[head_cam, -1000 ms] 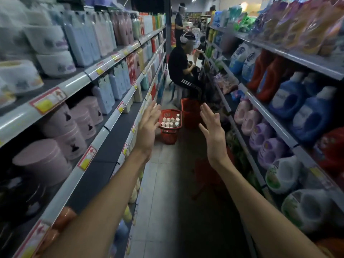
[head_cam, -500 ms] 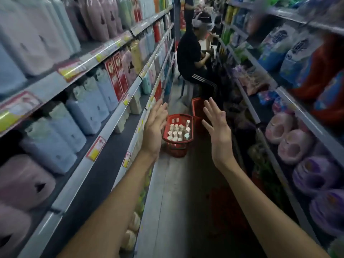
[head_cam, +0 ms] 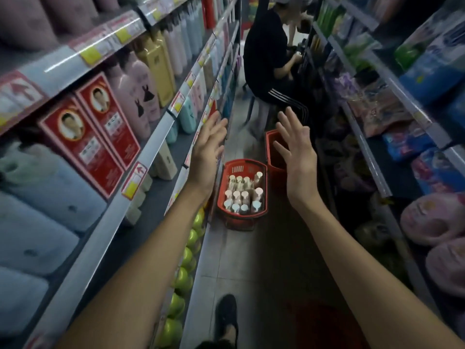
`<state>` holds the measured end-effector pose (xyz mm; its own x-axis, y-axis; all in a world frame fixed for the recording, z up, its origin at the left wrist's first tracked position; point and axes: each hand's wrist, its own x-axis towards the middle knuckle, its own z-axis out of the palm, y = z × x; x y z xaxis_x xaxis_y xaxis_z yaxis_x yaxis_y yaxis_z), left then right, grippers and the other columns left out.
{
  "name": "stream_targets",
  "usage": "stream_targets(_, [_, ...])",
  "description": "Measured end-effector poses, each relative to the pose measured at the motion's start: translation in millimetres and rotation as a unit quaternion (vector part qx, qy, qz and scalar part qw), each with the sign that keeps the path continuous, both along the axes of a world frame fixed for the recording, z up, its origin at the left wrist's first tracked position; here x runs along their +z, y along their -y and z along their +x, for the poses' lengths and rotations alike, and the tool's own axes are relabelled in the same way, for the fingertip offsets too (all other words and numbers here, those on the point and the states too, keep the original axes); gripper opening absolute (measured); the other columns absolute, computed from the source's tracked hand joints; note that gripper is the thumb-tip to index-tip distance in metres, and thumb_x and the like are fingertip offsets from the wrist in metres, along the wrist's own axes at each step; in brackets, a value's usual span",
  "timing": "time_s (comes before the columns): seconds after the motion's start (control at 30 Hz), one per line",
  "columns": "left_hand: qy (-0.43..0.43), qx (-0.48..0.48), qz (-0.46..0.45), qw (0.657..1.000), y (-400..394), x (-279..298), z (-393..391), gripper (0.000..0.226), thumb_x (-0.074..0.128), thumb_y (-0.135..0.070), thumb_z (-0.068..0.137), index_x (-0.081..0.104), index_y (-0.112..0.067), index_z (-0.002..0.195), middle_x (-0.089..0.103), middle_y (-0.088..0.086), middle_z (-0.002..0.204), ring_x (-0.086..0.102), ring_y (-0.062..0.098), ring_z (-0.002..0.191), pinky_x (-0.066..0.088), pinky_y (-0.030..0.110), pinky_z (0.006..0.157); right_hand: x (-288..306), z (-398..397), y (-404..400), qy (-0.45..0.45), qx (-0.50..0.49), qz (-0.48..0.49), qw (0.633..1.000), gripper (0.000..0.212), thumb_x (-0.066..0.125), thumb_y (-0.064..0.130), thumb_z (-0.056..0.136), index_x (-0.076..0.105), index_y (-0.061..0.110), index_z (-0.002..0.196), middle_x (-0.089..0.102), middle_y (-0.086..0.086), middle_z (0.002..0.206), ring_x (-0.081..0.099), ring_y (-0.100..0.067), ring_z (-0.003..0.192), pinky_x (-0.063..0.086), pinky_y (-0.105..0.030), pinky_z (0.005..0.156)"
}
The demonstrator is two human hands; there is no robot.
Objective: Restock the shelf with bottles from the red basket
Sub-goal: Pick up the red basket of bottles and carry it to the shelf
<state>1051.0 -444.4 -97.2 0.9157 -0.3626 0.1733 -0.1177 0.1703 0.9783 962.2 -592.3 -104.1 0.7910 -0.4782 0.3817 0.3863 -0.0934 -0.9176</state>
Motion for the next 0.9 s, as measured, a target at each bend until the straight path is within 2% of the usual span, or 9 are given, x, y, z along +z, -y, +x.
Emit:
stream_targets(0.1, [0.015, -0.011, 0.025, 1.0, 25, 0, 70, 0.059, 0.048, -0.042, 0.095, 0.043, -0.027, 0.152, 0.054, -0.005, 0.15, 0.049, 0.006, 0.136, 0.034, 0.04, 0.118, -3, 62, 25, -0.002, -0.008, 0.006, 1.0, 0.066, 0.026, 0.055, 0.102, 0.037, 0.021, 0.157, 0.045, 0.002, 0.16, 0.046, -0.006, 0.143, 0.037, -0.048, 0.121])
stream_targets(0.27, [-0.02, -0.017, 0.044, 0.999, 86, -12, 171, 0.06, 0.046, -0.042, 0.096, 0.04, -0.025, 0.153, 0.056, -0.009, 0.146, 0.051, 0.007, 0.135, 0.034, 0.041, 0.117, -14, 136, 73, -0.021, -0.038, 0.045, 0.998, 0.059, 0.022, 0.044, 0.106, 0.036, 0.018, 0.157, 0.045, -0.001, 0.16, 0.046, -0.009, 0.144, 0.037, -0.051, 0.12])
stream_targets(0.47, [-0.032, -0.028, 0.067, 0.997, 166, -54, 252, 0.05, 0.052, -0.05, 0.088, 0.049, -0.041, 0.137, 0.058, -0.004, 0.146, 0.051, 0.012, 0.138, 0.031, 0.05, 0.12, -53, 205, 134, -0.046, -0.028, 0.073, 0.996, 0.07, 0.024, 0.055, 0.099, 0.035, 0.019, 0.158, 0.044, 0.0, 0.16, 0.045, -0.009, 0.145, 0.037, -0.048, 0.12])
stream_targets(0.63, [-0.076, -0.042, 0.114, 0.99, 213, -92, 306, 0.048, 0.05, -0.042, 0.094, 0.047, -0.036, 0.142, 0.058, -0.006, 0.145, 0.054, 0.008, 0.133, 0.033, 0.048, 0.12, -85, 251, 164, -0.1, -0.062, 0.102, 0.988, 0.069, 0.025, 0.056, 0.101, 0.035, 0.02, 0.158, 0.046, 0.001, 0.159, 0.046, -0.008, 0.144, 0.036, -0.051, 0.12])
stream_targets(0.77, [-0.079, -0.053, 0.152, 0.984, 237, -121, 359, 0.048, 0.051, -0.039, 0.098, 0.046, -0.033, 0.146, 0.058, -0.006, 0.145, 0.054, 0.009, 0.133, 0.034, 0.048, 0.119, -113, 286, 178, -0.118, -0.091, 0.144, 0.978, 0.066, 0.029, 0.056, 0.102, 0.036, 0.022, 0.158, 0.046, 0.001, 0.159, 0.045, -0.01, 0.145, 0.034, -0.052, 0.122])
stream_targets(0.9, [-0.08, -0.09, 0.19, 0.974, 254, -168, 414, 0.052, 0.05, -0.037, 0.098, 0.044, -0.029, 0.149, 0.056, -0.004, 0.147, 0.051, 0.009, 0.135, 0.036, 0.041, 0.117, -157, 329, 173, -0.144, -0.127, 0.196, 0.962, 0.06, 0.03, 0.055, 0.104, 0.037, 0.029, 0.158, 0.047, 0.003, 0.158, 0.046, -0.01, 0.145, 0.033, -0.052, 0.122])
